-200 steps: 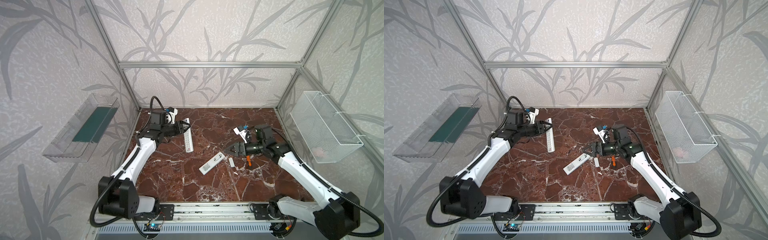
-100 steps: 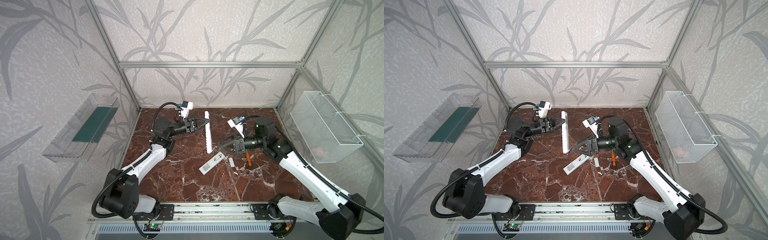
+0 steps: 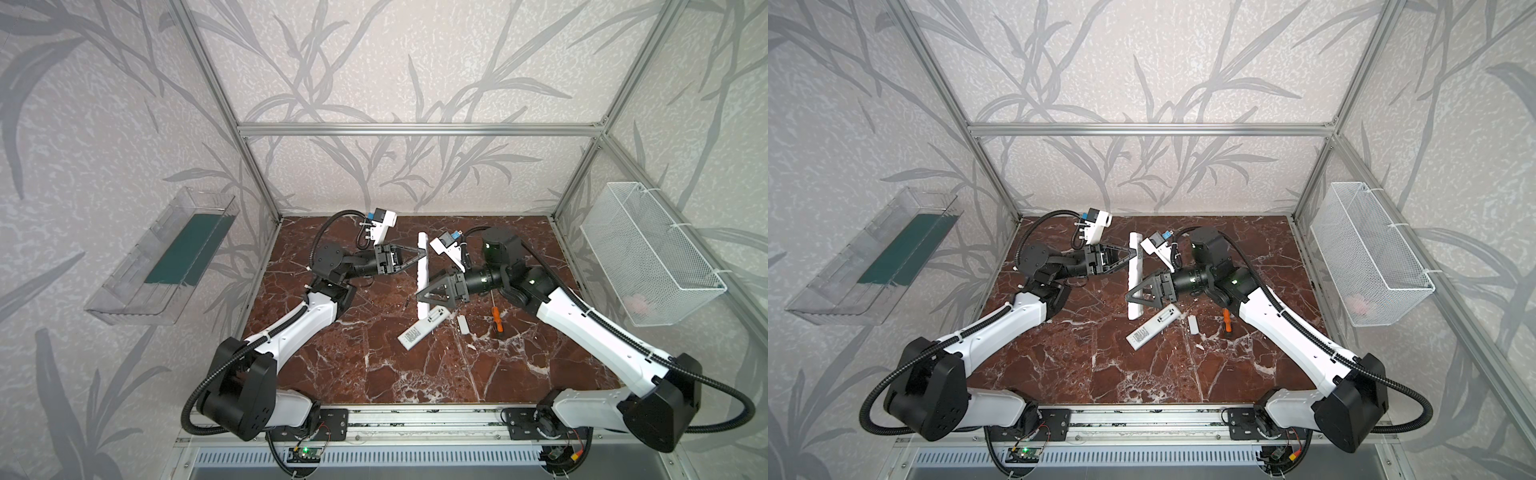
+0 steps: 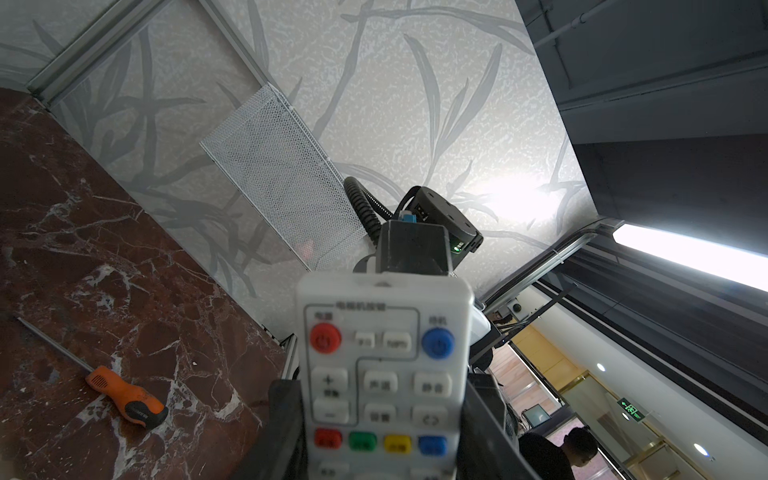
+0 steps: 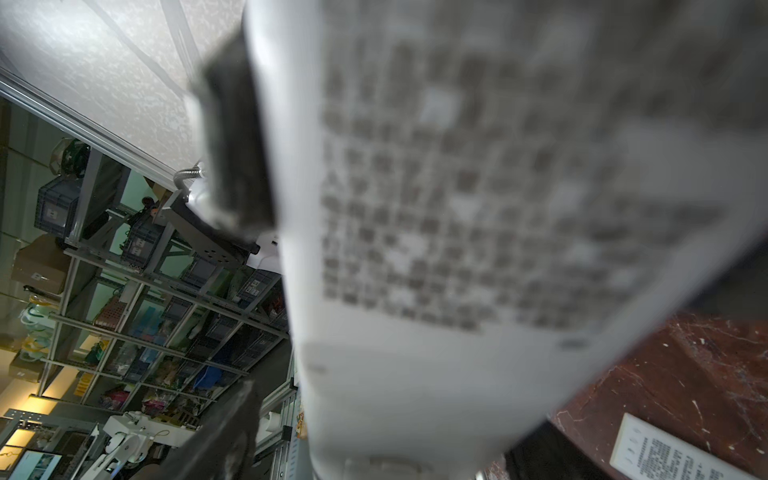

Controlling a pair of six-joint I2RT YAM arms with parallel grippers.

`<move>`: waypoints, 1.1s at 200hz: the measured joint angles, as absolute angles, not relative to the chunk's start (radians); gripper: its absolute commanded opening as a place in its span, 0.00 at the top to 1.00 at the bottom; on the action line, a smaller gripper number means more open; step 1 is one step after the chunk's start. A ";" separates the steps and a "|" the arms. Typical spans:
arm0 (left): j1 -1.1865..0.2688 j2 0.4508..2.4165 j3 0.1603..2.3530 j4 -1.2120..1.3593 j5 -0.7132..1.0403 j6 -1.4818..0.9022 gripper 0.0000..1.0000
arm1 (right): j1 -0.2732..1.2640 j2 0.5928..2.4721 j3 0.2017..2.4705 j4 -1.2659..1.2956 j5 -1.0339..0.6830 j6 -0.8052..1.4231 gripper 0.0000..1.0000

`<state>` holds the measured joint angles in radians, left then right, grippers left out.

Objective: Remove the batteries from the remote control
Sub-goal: 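Grasp the white coloured-button remote with the left gripper and lift it, then hold the remote up with the left gripper while the right gripper approaches its cover end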

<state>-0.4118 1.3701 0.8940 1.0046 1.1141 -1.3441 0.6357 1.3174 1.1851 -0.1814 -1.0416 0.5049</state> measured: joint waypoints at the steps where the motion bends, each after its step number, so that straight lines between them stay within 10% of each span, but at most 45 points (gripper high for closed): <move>1: -0.412 1.369 0.894 1.001 1.113 -1.342 0.76 | 0.636 1.318 1.185 -0.181 -1.040 0.505 0.25; 70: -0.412 1.272 0.892 0.756 1.045 -1.139 0.77 | 0.649 1.325 1.160 -0.130 -0.991 0.551 0.60; 166: -0.285 1.146 0.883 0.506 1.052 -1.049 0.22 | 0.657 1.341 1.311 -0.513 -0.808 0.257 0.68; 220: -0.233 1.101 0.905 0.231 1.089 -0.986 0.22 | 0.754 1.411 1.389 -0.850 -0.496 -0.030 0.69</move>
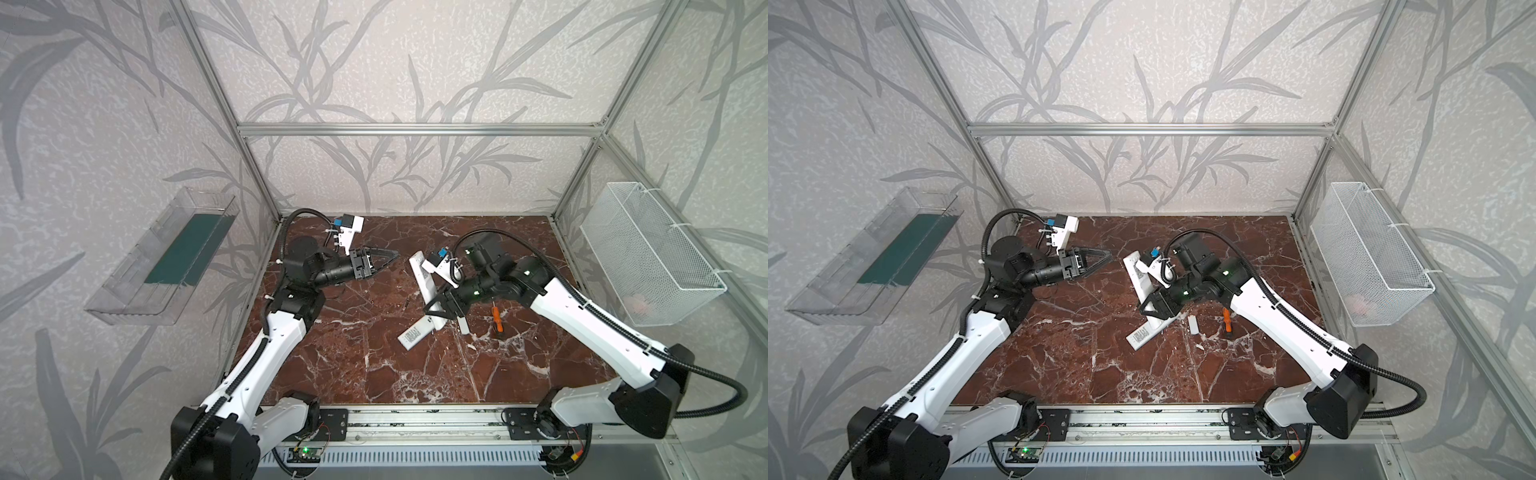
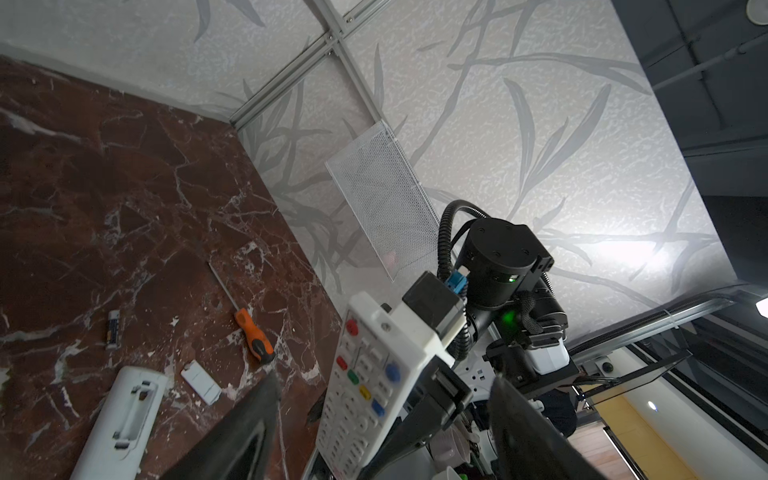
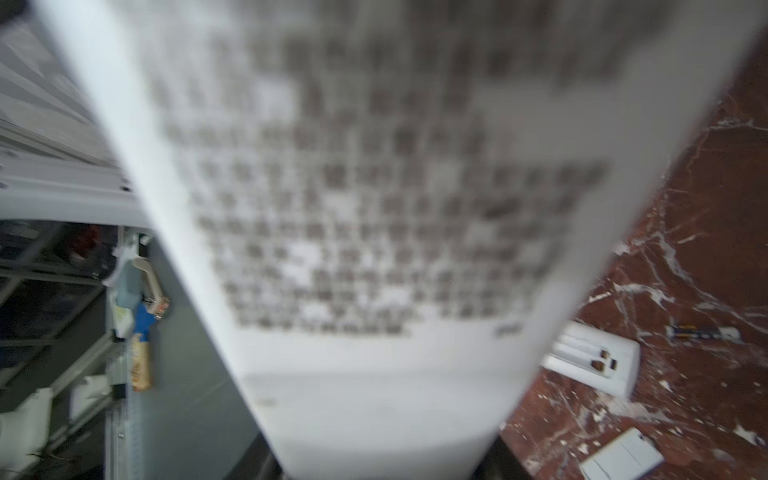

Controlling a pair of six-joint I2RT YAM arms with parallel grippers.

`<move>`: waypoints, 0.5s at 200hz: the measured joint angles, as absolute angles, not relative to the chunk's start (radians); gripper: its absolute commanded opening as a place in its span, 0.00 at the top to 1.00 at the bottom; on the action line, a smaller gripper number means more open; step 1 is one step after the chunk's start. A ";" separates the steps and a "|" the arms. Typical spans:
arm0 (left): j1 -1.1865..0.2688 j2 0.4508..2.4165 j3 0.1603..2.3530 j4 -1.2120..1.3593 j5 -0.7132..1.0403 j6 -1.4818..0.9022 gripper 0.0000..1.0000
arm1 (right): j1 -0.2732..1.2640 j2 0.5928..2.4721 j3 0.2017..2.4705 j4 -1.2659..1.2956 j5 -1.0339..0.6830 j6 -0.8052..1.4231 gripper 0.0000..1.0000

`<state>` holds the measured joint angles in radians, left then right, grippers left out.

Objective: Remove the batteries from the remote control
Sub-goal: 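Hold the remote up with the left gripper while the right gripper approaches its cover end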

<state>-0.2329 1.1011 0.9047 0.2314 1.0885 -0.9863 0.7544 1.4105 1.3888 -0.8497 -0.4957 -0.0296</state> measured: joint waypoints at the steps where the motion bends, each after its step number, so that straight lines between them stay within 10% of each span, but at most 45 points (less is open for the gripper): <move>1: -0.233 1.102 0.905 0.225 1.090 -0.985 0.22 | 0.759 1.414 1.389 -0.854 -0.487 -0.035 0.69; 100: -0.241 1.122 0.908 -0.259 1.150 -0.749 0.31 | 0.863 1.454 1.344 -0.916 -0.269 -0.181 0.70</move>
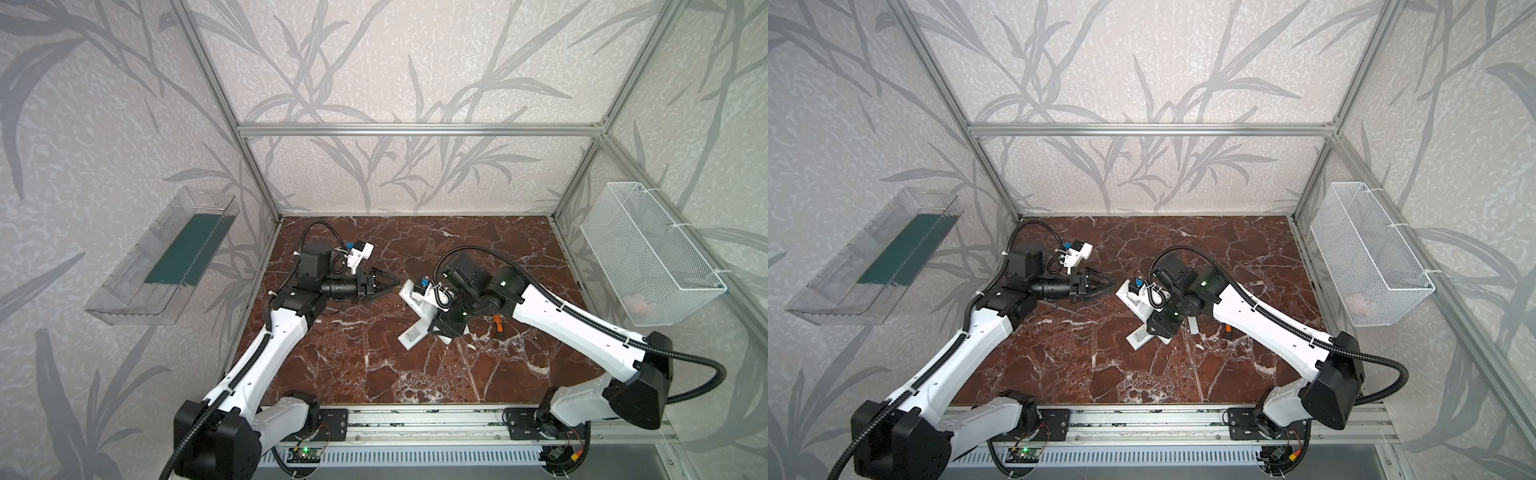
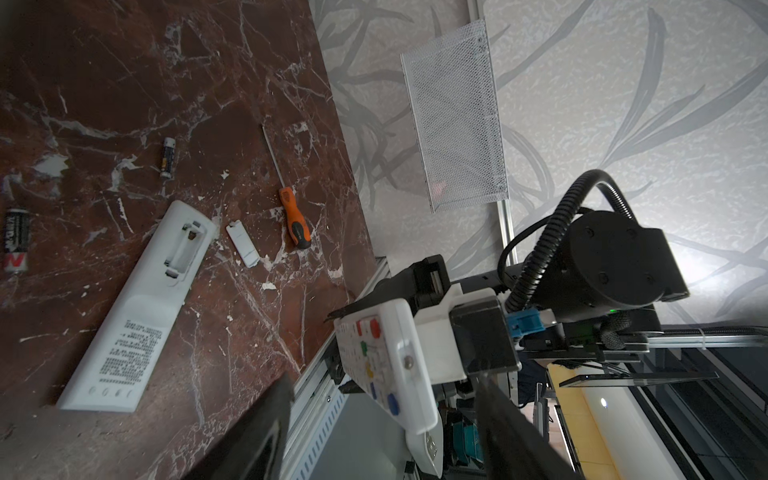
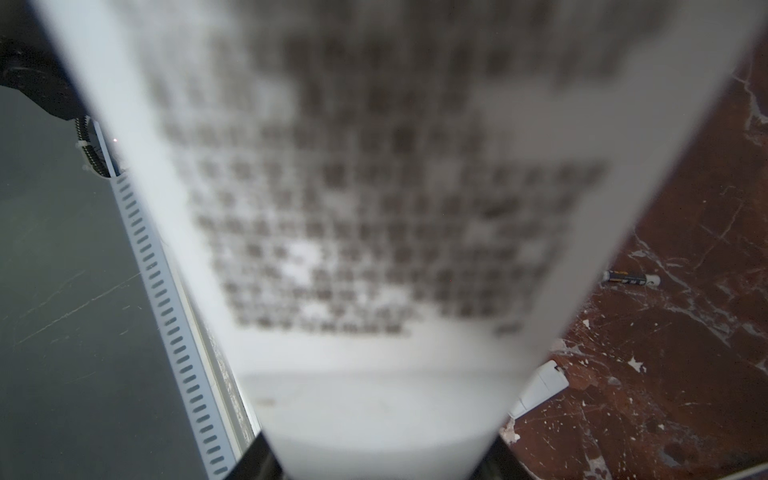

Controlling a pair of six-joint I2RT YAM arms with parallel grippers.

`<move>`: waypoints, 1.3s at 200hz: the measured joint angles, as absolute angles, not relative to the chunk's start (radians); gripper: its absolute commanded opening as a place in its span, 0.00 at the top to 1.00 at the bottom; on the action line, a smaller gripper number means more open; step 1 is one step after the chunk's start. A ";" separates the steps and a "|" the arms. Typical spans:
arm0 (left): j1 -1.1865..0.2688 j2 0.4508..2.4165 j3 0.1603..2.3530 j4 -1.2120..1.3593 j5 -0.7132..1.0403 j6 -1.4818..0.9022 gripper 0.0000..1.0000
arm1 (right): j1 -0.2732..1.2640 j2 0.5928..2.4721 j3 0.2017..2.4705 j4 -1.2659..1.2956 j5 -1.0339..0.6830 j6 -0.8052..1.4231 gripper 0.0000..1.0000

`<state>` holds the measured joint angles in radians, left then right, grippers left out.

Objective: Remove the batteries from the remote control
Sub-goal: 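Hold the remote up with the left gripper while the right gripper approaches its cover end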

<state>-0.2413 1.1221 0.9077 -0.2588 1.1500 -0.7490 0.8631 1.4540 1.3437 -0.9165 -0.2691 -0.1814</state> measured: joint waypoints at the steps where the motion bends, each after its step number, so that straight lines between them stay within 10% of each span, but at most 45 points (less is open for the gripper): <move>1: -0.241 1.122 0.908 -0.262 1.150 -0.748 0.32 | 0.864 1.455 1.344 -0.917 -0.268 -0.182 0.70; 102: -0.318 1.201 0.970 -0.521 1.134 -0.545 0.58 | 0.891 1.483 1.345 -0.939 -0.241 -0.194 0.71; 217: -0.339 1.248 0.989 -0.572 1.132 -0.496 0.60 | 0.937 1.491 1.354 -0.967 -0.191 -0.217 0.69; 260: -0.345 1.258 0.989 -0.574 1.144 -0.490 0.78 | 0.953 1.514 1.373 -0.976 -0.167 -0.235 0.66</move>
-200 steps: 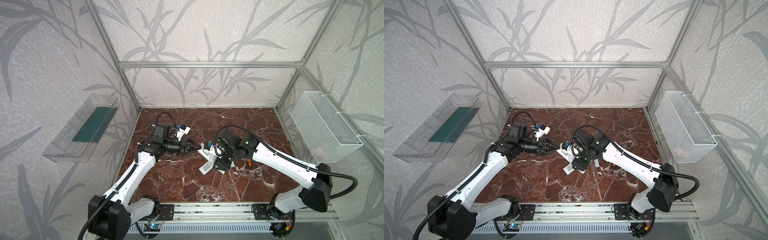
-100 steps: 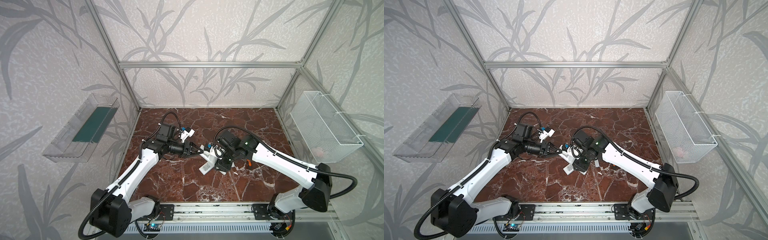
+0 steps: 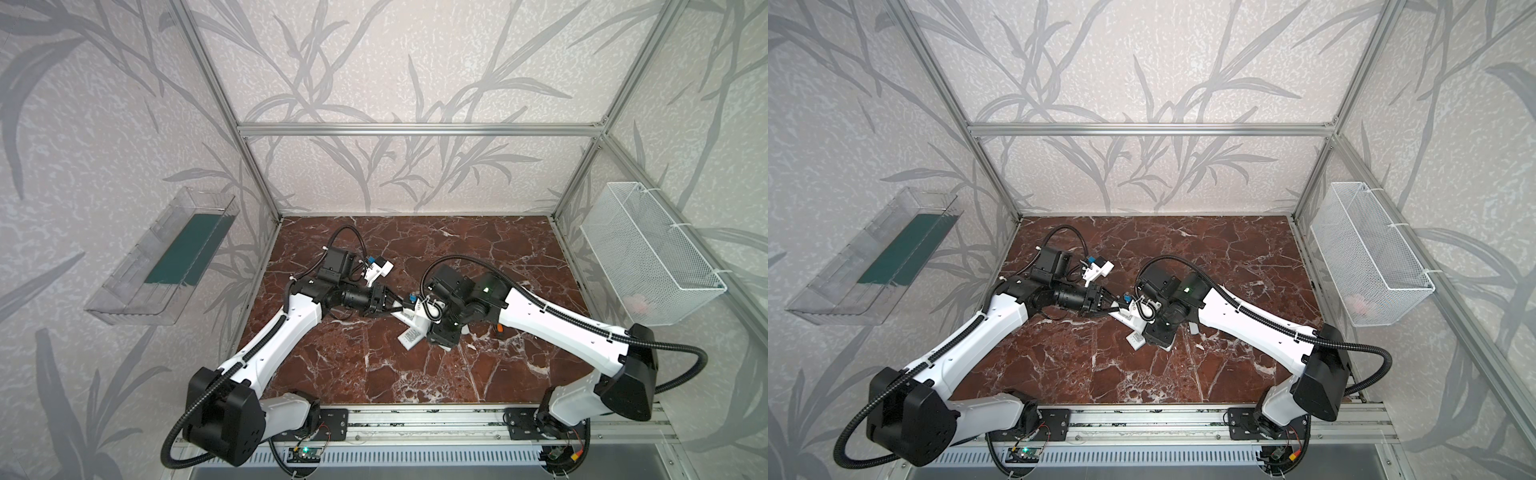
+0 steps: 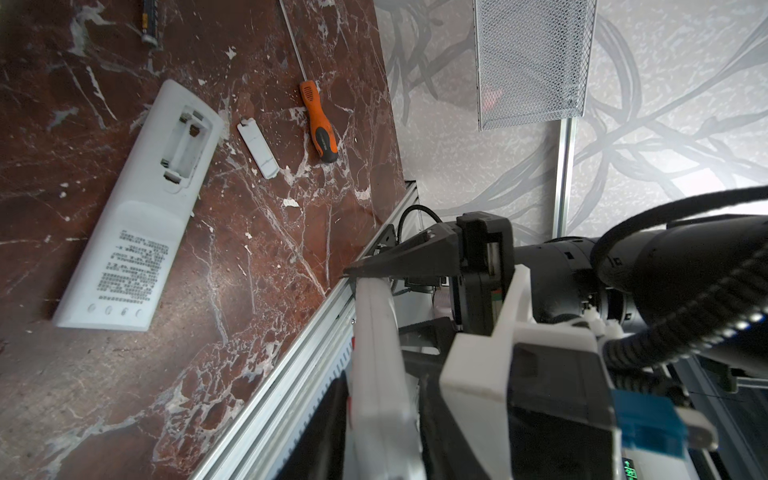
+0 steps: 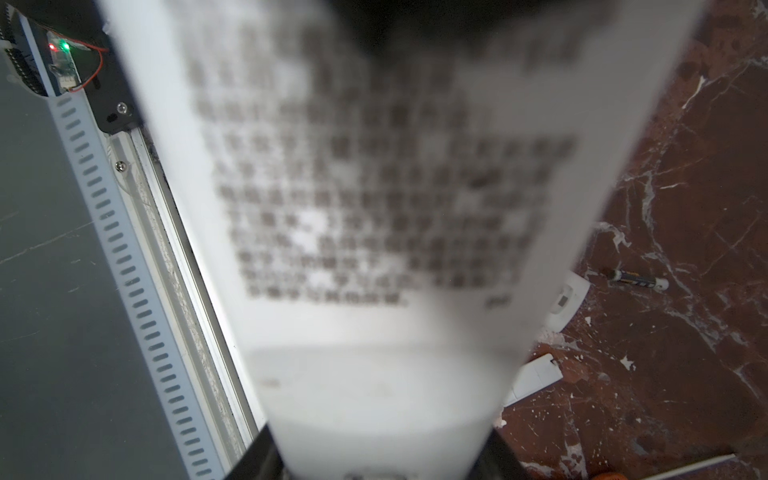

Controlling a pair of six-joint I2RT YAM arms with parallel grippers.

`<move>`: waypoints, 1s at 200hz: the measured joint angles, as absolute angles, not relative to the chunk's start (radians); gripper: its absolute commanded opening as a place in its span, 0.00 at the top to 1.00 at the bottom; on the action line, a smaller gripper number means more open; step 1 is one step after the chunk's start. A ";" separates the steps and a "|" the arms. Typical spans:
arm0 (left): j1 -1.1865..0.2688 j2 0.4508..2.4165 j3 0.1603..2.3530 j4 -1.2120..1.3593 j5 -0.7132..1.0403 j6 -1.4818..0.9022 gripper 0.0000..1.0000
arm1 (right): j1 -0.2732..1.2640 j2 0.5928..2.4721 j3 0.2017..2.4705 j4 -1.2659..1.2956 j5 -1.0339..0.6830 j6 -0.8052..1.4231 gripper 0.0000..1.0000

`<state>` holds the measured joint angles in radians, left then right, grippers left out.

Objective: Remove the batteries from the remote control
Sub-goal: 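Hold the remote up with the left gripper while the right gripper approaches its cover end, then slide the battery cover off the held remote with the right gripper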

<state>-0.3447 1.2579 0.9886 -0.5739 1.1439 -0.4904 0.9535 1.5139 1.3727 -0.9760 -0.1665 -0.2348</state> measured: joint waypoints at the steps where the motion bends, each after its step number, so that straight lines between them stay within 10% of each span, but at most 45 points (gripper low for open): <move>1: -0.345 1.258 0.989 -0.574 1.143 -0.489 0.79 | 0.954 1.514 1.374 -0.977 -0.165 -0.236 0.66; 41: -0.344 1.277 0.989 -0.587 1.145 -0.498 0.94 | 0.958 1.520 1.377 -0.978 -0.122 -0.237 0.54; 131: -0.355 1.274 0.912 -0.480 1.043 -0.555 0.95 | 0.831 1.327 1.262 -0.859 -0.093 -0.036 0.05; 200: -0.537 1.187 0.661 -0.226 0.714 -0.773 0.95 | 0.651 1.045 0.876 -0.709 -0.173 0.458 0.01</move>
<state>-0.5369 1.1866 0.6605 -0.2264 0.7139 -0.7727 0.6506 1.0447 0.8764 -0.7090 -0.1726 0.4576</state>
